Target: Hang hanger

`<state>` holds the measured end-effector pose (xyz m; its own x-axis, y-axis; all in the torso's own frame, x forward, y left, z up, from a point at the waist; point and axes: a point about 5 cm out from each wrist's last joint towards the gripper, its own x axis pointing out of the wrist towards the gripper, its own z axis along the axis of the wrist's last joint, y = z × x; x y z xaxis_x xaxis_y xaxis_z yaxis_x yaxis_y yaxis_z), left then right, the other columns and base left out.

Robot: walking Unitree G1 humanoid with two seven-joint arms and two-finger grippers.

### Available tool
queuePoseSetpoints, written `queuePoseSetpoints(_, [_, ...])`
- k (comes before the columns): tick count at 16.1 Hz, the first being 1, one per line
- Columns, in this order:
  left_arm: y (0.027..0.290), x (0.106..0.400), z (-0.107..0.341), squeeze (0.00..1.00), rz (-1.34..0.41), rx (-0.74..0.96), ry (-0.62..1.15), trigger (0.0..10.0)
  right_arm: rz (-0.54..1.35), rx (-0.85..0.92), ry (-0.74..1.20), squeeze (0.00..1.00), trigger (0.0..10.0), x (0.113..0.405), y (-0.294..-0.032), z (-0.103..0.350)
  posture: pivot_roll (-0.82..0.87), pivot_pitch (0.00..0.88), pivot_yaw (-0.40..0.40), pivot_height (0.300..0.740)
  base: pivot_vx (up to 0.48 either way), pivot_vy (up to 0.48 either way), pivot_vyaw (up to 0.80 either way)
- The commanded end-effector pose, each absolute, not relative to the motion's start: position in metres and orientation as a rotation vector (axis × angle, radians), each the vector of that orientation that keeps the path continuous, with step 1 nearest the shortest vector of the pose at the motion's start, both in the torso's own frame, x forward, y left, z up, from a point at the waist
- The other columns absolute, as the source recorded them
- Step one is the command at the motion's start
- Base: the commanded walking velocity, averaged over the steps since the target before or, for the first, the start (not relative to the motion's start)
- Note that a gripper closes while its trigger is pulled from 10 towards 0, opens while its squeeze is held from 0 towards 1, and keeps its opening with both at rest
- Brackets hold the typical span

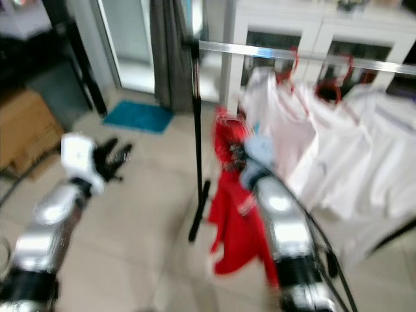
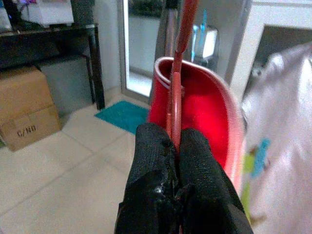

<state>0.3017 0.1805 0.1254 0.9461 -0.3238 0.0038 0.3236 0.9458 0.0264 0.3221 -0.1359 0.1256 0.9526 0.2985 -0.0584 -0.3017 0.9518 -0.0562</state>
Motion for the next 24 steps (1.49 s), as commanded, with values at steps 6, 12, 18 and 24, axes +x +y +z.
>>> queuePoseSetpoints(6, [0.156,0.301,0.127,0.00,-0.408,0.024,0.000,10.0,0.278,-0.095,-0.013,0.00,10.0,0.324,-0.142,0.147,-0.05,0.000,0.023,0.740,0.393,0.000,-0.07])
queuePoseSetpoints(12, [0.157,0.296,0.127,0.00,-0.428,0.047,0.004,10.0,0.366,-0.078,-0.042,0.00,10.0,0.323,-0.134,0.158,-0.04,0.000,0.008,0.740,0.393,0.000,-0.40])
queuePoseSetpoints(18, [0.156,0.295,0.129,0.00,-0.451,0.082,0.006,10.0,0.415,-0.092,0.039,0.00,10.0,0.327,-0.120,0.159,-0.03,0.000,-0.007,0.740,0.384,0.000,0.00])
queuePoseSetpoints(24, [0.149,0.294,0.131,0.00,-0.534,0.111,0.015,10.0,0.270,-0.004,0.064,0.00,10.0,0.341,-0.128,0.163,-0.03,0.000,0.018,0.740,0.307,0.000,0.00])
